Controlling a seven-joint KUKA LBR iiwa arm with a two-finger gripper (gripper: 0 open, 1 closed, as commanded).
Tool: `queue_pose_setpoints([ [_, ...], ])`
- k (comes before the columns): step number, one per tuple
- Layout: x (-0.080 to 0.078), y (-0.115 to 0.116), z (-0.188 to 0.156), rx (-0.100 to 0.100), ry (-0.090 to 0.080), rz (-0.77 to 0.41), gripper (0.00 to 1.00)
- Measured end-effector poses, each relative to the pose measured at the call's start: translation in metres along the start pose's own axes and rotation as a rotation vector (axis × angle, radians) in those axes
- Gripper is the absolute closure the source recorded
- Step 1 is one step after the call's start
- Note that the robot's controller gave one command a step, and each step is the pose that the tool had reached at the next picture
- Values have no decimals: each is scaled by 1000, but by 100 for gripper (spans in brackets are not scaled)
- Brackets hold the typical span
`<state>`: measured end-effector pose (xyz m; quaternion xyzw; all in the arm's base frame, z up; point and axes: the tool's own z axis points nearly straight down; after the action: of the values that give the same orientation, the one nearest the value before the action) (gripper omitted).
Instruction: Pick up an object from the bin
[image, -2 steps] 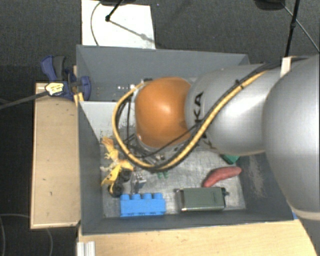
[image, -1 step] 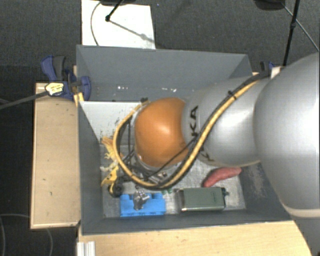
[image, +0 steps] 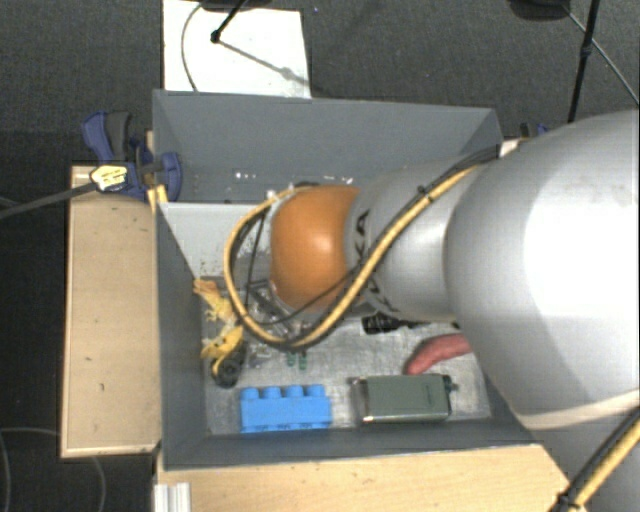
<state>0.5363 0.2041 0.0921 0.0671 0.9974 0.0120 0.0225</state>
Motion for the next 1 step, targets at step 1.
queue_pose_setpoints([
  [1,0,0,0,0,0,2,100],
])
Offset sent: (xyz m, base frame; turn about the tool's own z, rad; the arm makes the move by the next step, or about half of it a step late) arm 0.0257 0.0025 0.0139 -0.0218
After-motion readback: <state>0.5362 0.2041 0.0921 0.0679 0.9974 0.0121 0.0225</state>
